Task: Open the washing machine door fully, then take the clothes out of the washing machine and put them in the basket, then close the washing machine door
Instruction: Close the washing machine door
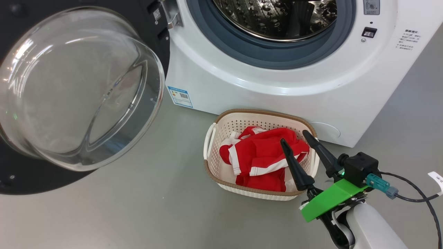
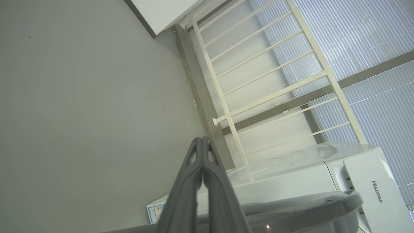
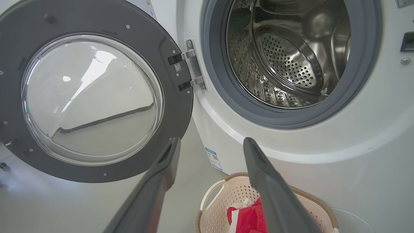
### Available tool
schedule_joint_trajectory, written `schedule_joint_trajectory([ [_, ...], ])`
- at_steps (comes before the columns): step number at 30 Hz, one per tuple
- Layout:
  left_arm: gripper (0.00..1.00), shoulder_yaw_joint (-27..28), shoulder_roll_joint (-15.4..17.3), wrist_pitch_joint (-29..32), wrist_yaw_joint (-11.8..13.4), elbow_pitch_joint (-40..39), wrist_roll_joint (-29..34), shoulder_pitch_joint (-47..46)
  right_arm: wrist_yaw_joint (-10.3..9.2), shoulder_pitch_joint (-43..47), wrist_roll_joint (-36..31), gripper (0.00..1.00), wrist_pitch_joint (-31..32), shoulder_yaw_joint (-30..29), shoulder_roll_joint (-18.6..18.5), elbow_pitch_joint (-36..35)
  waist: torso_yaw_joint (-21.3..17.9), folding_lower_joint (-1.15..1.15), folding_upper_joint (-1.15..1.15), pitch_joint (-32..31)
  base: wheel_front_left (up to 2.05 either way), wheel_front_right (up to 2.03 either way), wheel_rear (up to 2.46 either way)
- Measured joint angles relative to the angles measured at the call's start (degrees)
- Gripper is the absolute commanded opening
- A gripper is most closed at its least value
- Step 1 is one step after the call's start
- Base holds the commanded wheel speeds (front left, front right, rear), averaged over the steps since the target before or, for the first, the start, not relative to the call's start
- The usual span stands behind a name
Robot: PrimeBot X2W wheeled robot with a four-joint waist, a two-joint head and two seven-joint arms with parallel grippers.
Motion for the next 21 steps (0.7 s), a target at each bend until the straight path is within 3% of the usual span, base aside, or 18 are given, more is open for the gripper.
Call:
schedule_joint_trajectory([
  [10, 0.0, -1.3, -1.2, 5.9, 0.0, 2.4, -0.8, -0.8, 0.0, -0.9, 0.0, 1.0, 0.0, -0.1, 0.1, 0.0, -0.5, 0.0, 0.0, -0.3, 0.0, 0.0, 0.0],
  [21, 0.0, -3.8, -0.6, 17.1, 0.0, -0.6, -2.0, -0.4, 0.0, -0.9, 0.0, 1.0, 0.0, -0.4, 0.6, 0.1, -0.4, 0.0, 0.0, -1.9, 0.0, 0.0, 0.0],
])
